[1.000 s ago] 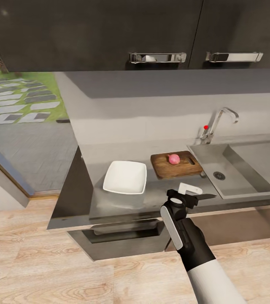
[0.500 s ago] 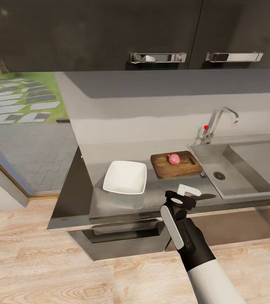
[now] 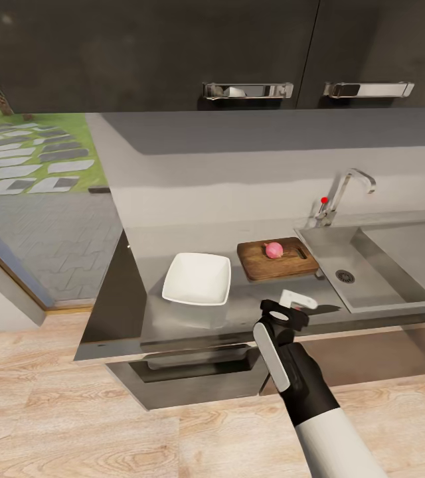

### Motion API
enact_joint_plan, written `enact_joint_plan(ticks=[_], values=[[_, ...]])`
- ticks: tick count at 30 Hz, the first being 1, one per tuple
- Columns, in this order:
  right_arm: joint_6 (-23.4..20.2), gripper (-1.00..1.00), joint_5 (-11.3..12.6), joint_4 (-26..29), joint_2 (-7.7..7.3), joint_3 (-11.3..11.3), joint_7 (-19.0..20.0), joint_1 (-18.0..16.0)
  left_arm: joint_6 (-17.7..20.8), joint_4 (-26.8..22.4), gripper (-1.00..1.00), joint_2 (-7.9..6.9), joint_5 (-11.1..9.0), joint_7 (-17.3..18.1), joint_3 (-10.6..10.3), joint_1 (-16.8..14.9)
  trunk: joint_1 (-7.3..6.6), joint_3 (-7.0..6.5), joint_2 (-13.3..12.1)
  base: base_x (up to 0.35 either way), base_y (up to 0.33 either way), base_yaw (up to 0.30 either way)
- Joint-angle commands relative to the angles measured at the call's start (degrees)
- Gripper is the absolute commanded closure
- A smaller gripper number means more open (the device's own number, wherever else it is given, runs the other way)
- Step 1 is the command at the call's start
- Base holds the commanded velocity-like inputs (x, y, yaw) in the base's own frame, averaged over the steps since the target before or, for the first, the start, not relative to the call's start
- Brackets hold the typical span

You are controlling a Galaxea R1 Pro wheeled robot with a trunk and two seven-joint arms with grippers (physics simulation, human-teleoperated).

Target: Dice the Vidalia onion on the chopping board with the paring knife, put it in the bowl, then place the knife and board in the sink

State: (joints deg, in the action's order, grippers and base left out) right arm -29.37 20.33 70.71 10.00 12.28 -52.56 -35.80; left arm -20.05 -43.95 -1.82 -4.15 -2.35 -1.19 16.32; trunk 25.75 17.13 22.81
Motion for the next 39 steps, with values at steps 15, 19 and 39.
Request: enact_joint_plan(ticks=[15,19,39], values=[[-0.67,-1.0,6.87,0.56,0.0,-4.88,-0.52,-0.06,-0.08,0.0,-1.0,-0.03,-0.42,-0.11,-0.13,0.02,0.04,0.1,0.11,0.0,0.0,0.0],[-0.68,-1.0,7.38,0.57,0.0,-4.91,-0.52,-0.06,-0.08,0.01,-1.0,-0.03,-0.42,-0.11,-0.13,0.02,0.04,0.13,0.11,0.0,0.0,0.0],[-0.69,-1.0,7.82,0.57,0.0,-4.89,-0.52,-0.06,-0.08,0.01,-1.0,-0.03,-0.46,-0.11,-0.13,0.02,0.04,0.83,0.11,0.01,0.0,0.0]])
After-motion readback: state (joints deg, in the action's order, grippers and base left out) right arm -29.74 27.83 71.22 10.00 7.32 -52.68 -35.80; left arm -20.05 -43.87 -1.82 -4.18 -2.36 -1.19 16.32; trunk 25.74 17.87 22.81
